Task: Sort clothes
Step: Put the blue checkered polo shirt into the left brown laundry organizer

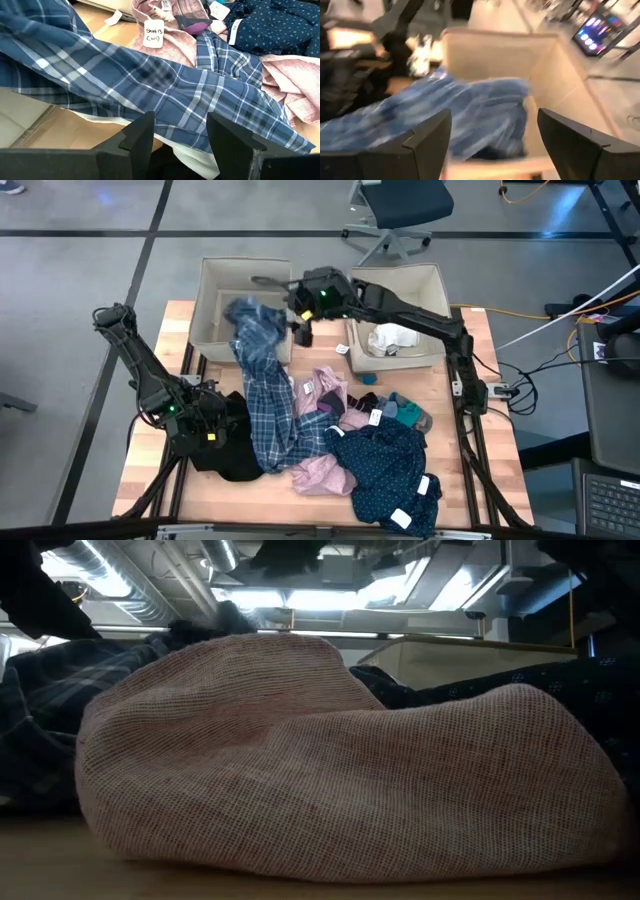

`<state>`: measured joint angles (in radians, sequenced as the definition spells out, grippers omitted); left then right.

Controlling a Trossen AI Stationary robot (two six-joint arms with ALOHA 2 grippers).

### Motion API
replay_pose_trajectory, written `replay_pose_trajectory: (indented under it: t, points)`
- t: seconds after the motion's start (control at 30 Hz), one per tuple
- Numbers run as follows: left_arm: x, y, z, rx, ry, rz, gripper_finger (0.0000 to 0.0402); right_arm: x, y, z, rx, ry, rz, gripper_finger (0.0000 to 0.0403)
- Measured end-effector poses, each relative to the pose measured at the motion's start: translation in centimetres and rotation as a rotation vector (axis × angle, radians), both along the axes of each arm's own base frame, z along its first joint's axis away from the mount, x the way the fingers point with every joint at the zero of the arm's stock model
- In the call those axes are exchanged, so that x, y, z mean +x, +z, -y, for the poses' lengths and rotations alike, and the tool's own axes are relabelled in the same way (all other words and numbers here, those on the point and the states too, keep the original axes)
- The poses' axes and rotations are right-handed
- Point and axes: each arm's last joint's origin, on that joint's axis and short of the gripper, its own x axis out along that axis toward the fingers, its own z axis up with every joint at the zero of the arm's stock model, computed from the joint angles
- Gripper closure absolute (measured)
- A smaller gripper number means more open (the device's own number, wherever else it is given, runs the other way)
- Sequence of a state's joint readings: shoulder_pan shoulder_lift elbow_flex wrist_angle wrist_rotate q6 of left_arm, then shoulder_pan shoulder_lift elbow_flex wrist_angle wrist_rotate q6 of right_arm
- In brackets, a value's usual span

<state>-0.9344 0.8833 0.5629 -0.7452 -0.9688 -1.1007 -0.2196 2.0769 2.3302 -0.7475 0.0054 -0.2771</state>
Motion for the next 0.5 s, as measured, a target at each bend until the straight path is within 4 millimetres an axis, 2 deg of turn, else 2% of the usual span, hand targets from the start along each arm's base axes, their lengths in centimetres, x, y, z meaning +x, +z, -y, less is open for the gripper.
replay_pose_trajectory:
  t: [0.27, 0.5]
  points:
    - [0.0, 0.0, 0.0, 0.0, 0.0, 0.0, 0.0229, -1.1, -1.1, -4.1, 0.051, 0.073, -0.209, 0.0107]
    - [0.0, 0.0, 0.0, 0.0, 0.0, 0.0, 0.0229, -1.3, -1.4, -5.8, 0.074, 0.096, -0.255, 0.0107]
